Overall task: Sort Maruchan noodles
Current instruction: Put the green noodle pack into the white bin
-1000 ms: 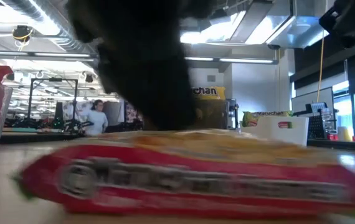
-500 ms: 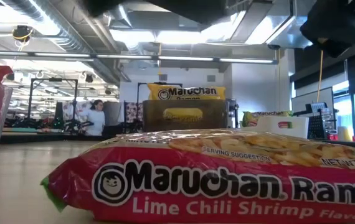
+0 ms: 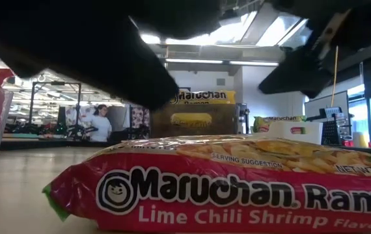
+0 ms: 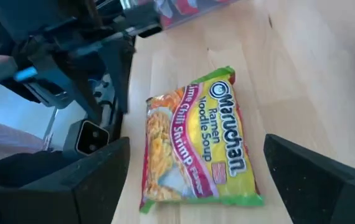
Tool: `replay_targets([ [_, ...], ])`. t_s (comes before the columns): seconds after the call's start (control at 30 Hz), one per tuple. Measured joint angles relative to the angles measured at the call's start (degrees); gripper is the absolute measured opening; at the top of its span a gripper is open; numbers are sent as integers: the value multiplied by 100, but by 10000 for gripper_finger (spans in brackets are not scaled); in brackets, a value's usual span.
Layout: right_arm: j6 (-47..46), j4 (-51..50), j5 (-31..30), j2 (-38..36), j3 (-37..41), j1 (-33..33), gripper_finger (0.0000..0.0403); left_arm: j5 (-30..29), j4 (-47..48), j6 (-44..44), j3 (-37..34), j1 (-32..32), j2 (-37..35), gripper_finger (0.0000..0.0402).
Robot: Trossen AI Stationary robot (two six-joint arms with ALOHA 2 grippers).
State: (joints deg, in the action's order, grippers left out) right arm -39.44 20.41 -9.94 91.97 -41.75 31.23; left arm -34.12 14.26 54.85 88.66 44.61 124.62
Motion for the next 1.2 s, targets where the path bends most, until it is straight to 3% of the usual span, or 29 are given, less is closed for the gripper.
replay_targets([
  [0.2,-219,1,243,517,-175,-426,343,32,-439,32,-557,-164,0,143],
  [0.53,-859,291,1469,1283,-184,-981,342,226,-895,68,-1009,-363,-2,143],
  [0.9,-1484,742,2064,1592,-205,-1038,342,216,-916,9,-1049,-535,-7,143],
  [1.2,-1753,461,2648,1621,-520,-885,342,220,-914,-140,-1049,-670,-9,143],
])
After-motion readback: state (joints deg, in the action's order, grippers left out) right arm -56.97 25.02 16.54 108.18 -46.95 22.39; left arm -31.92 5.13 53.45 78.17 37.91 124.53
